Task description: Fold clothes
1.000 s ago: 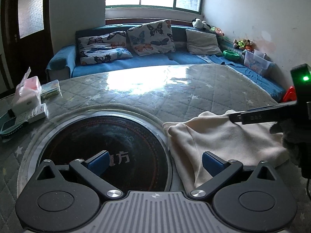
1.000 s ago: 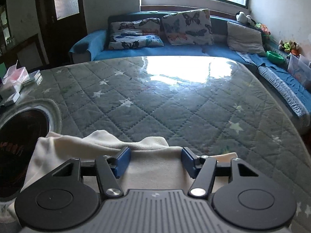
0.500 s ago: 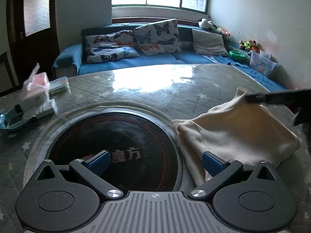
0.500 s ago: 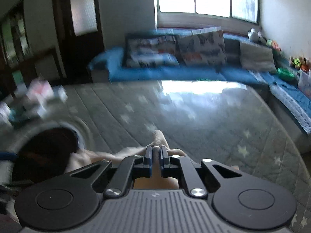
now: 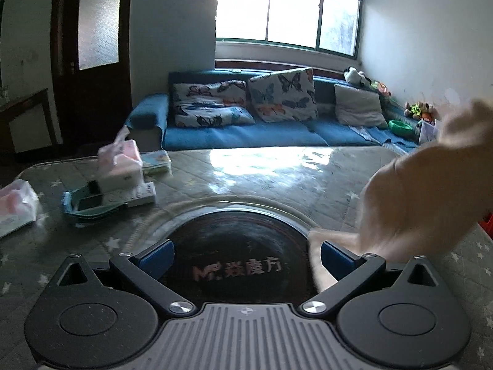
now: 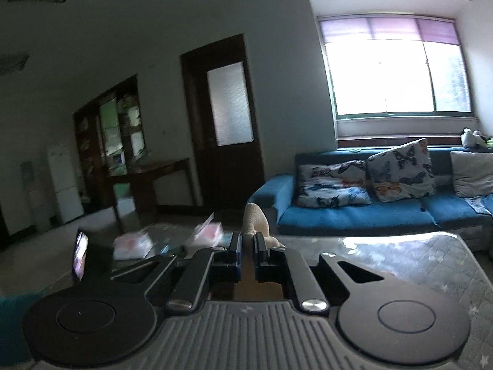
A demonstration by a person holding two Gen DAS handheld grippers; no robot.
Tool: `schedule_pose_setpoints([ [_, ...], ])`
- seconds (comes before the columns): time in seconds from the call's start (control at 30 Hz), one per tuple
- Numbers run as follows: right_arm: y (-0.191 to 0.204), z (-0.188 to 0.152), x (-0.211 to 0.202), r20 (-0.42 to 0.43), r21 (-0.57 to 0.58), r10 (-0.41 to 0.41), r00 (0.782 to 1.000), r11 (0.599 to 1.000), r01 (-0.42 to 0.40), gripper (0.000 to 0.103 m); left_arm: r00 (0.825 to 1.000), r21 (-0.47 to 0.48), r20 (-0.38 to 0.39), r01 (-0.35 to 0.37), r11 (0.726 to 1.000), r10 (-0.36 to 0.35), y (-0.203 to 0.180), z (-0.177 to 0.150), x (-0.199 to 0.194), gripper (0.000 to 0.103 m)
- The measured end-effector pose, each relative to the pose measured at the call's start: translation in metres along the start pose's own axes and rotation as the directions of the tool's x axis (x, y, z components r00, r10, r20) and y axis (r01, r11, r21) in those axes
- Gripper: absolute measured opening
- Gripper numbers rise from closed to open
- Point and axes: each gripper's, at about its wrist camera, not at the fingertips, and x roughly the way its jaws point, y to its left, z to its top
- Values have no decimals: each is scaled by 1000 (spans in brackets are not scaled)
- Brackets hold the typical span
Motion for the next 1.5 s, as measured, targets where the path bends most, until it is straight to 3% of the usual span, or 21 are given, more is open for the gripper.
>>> schedule_pose_setpoints([
  [0.1,11,-13,-12,-22,-20,-27,999,999,27,13,1000,2,-2,11,1000,-11,1,-7,-12,103],
  [0.17,17,-21,-18,-21,-22,-53,998,998,53,26,1000,9,-7,25,1000,-25,-1,-14,-20,103],
  [0.23,21,-27,-24,-7,-14,-76,997,997,76,56,999,15,-12,39,999,-39,-2,-21,-27,103],
  [0.3,29,-37,-30,16,-15,-106,994,994,106,64,998,22,-17,53,998,-52,-4,-28,-35,103],
  [0.33,33,-42,-33,26,-19,-121,992,992,121,78,998,25,-19,60,998,-59,-5,-32,-39,103],
  [0.37,36,-48,-36,34,-23,-132,991,991,133,86,998,29,-22,64,998,-63,-6,-35,-43,103],
  [0.53,41,-75,-33,8,12,-157,988,988,157,102,995,52,-53,86,995,-83,-13,-56,-56,103],
  [0.83,54,-111,-19,-92,19,-158,983,987,160,103,988,72,-99,123,990,-115,-21,-88,-74,103],
  [1.03,64,-129,-14,-150,3,-142,978,990,144,103,991,100,-107,94,991,-84,-27,-99,-79,103],
  [1.5,75,-151,-2,-285,-44,-180,941,984,175,103,983,139,-165,104,985,-81,-31,-118,-79,103],
])
